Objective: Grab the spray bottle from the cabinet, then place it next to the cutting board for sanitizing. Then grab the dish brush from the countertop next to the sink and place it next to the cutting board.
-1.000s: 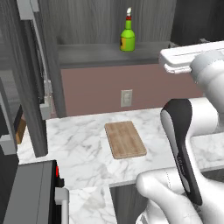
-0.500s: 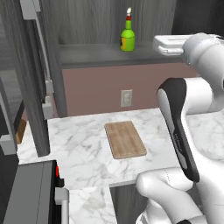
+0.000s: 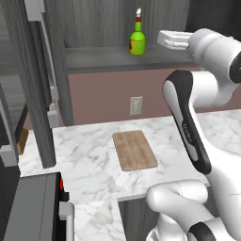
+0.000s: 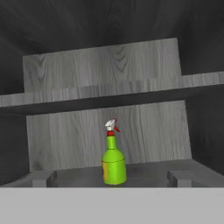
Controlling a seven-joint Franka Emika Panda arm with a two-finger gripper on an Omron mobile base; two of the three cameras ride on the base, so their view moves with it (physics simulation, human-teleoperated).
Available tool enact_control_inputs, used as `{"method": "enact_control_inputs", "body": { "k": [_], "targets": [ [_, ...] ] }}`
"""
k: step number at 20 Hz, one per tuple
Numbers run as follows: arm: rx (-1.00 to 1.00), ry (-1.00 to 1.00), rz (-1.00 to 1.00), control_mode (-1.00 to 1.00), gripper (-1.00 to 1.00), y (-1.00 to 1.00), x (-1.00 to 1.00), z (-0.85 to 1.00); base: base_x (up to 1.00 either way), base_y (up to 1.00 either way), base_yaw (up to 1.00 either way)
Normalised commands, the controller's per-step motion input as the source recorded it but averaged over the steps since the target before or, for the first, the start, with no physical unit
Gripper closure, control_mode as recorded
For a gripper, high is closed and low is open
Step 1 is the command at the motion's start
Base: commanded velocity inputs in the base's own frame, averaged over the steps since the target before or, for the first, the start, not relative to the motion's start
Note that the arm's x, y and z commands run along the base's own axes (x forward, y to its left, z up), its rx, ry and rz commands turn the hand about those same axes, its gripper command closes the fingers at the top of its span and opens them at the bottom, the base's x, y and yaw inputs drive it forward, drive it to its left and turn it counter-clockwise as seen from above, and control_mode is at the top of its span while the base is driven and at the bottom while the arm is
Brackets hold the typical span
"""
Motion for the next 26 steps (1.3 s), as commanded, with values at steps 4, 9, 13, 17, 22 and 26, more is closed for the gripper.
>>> {"method": "enact_control_inputs", "body": {
  "k": [4,9,13,17,22,26],
  "targets": [
    [-0.06,0.05,0.0,-1.0,-1.0,0.0,0.51,-0.14,0.0,0.0,0.0],
    [-0.01,0.02,0.0,-1.0,-1.0,0.0,0.46,-0.01,0.0,0.0,0.0],
    [-0.01,0.02,0.0,-1.0,-1.0,0.0,0.47,0.0,0.0,0.0,0.0],
    [-0.02,0.0,0.0,-1.0,-1.0,0.01,0.46,-0.03,0.0,0.0,0.0],
    [-0.01,0.0,0.0,-1.0,-1.0,0.0,0.48,-0.02,0.0,0.0,0.0],
    [0.0,0.02,0.0,-1.0,-1.0,0.03,0.46,0.0,0.0,0.0,0.0]
  ]
}}
